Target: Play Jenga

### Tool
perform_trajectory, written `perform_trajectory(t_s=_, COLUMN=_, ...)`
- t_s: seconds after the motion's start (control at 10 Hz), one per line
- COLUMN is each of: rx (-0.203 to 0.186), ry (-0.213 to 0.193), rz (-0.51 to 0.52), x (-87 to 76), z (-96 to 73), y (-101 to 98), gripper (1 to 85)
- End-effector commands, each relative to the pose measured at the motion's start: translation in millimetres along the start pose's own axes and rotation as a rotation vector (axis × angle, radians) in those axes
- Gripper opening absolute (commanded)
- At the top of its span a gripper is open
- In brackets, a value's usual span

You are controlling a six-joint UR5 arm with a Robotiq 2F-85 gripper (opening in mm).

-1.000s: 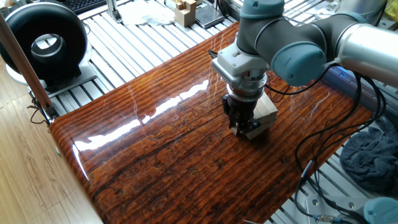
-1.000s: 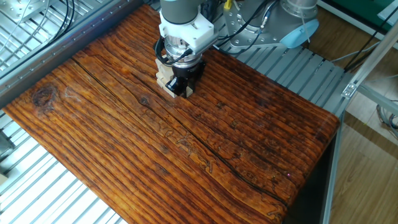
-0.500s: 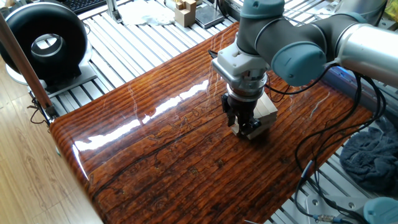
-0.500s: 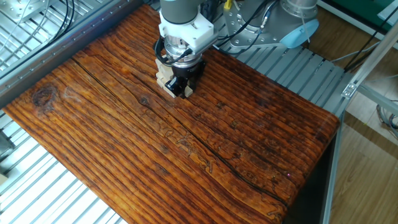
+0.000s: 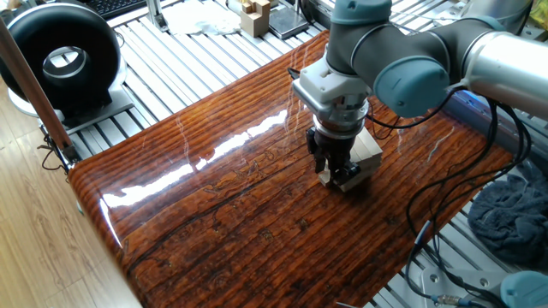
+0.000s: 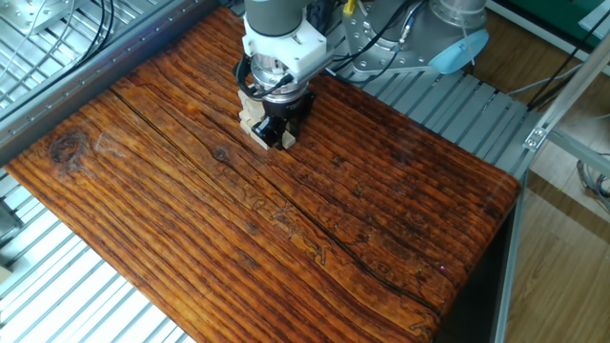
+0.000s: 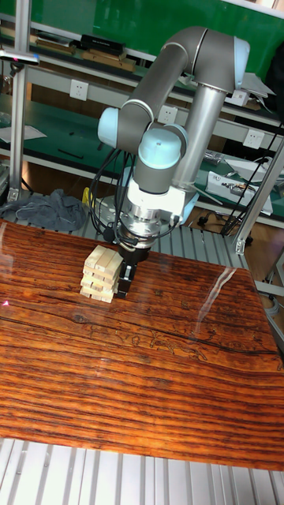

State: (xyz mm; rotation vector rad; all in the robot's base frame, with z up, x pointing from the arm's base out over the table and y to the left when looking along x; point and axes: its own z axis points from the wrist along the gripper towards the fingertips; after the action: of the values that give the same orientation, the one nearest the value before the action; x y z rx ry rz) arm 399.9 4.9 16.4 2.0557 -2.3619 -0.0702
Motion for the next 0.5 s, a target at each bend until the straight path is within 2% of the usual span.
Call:
perform_trajectory(t_s=0.0, rx=0.006, ry=-0.017, rz=0.015, x=-3.5, z=-1.4, y=-2.1, gripper=44.7)
perform_trajectory(t_s=0.1, rx=0.009, ry=-0.002, rz=0.015, x=0.4, z=-1.3, y=-3.1, gripper=44.7)
perform_trajectory(t_s=0.4, rx=0.014, ry=0.005, rz=0.012, x=2.3, z=-1.3, y=-4.1, gripper=44.7)
